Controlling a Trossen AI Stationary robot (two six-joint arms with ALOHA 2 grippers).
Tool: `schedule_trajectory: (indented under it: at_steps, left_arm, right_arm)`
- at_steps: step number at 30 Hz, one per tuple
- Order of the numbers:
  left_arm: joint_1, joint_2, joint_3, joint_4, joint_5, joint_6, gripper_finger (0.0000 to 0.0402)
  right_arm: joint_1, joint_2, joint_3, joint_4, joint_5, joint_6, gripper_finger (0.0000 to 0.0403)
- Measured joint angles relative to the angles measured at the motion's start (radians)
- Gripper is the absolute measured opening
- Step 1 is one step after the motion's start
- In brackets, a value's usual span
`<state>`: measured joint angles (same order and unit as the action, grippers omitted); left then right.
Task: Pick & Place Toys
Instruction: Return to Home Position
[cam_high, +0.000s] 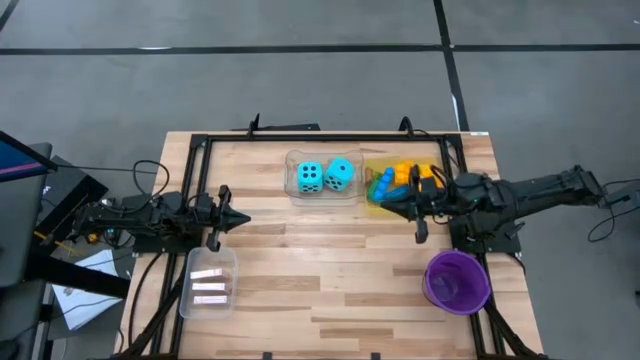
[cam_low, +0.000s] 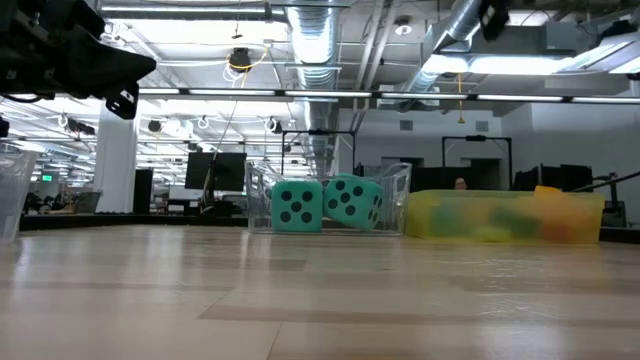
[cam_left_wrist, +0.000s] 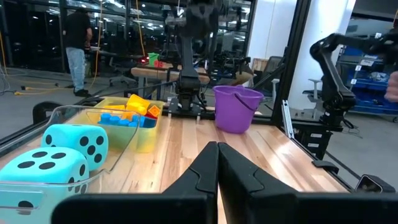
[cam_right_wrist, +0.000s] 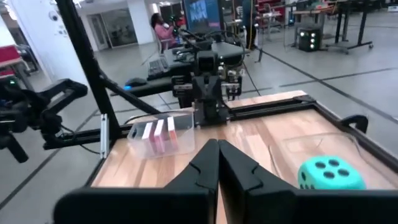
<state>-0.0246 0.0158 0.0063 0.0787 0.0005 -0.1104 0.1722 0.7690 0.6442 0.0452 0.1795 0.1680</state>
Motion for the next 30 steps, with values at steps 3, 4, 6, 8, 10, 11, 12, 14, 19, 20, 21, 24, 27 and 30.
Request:
schedule_trajectory:
  at_steps: [3,4,6,8,10,11,12,14,19,20,21,24,27,30]
  left_arm:
    - [0.0,0.0,0.0,0.0,0.0,0.0,0.0]
    - [0.0,0.0,0.0,0.0,0.0,0.0,0.0]
    - [0.0,0.0,0.0,0.0,0.0,0.0,0.0]
    - [0.0,0.0,0.0,0.0,0.0,0.0,0.0]
    - [0.0,0.0,0.0,0.0,0.0,0.0,0.0]
    - [0.0,0.0,0.0,0.0,0.0,0.0,0.0]
    - [0.0,0.0,0.0,0.0,0.0,0.0,0.0]
    - [0.0,0.0,0.0,0.0,0.0,0.0,0.0]
    - [0.0,0.0,0.0,0.0,0.0,0.0,0.0]
    - [0.0,0.0,0.0,0.0,0.0,0.0,0.0]
    - [0.0,0.0,0.0,0.0,0.0,0.0,0.0]
    - [0.0,0.0,0.0,0.0,0.0,0.0,0.0]
    - [0.0,0.0,0.0,0.0,0.0,0.0,0.0]
    - [0.0,0.0,0.0,0.001,0.0,0.0,0.0]
  right_arm:
    - [0.003,-0.088,-0.11,0.037,0.001,0.008,0.0001]
    - [0.004,-0.115,-0.144,0.049,0.0,0.008,0.0]
    - [0.003,-0.171,-0.213,0.076,0.0,0.008,0.0]
    - [-0.001,-0.232,-0.277,0.09,0.001,0.008,0.0]
    - [-0.004,-0.316,-0.34,0.09,-0.008,0.008,0.0]
    - [-0.006,-0.355,-0.371,0.092,-0.021,0.008,0.0]
    - [-0.008,-0.392,-0.402,0.093,-0.025,0.008,0.0]
    - [-0.015,-0.458,-0.459,0.091,-0.037,0.008,0.0]
    - [-0.035,-0.605,-0.556,0.074,-0.084,0.027,0.0]
    - [-0.039,-0.628,-0.565,0.063,-0.092,0.033,0.0]
    - [-0.041,-0.651,-0.572,0.043,-0.099,0.035,0.0]
    - [-0.045,-0.717,-0.589,-0.006,-0.101,0.033,0.0]
    - [-0.049,-0.767,-0.612,-0.043,-0.1,0.012,0.0]
    - [-0.059,-0.768,-0.626,-0.044,-0.103,0.009,0.0]
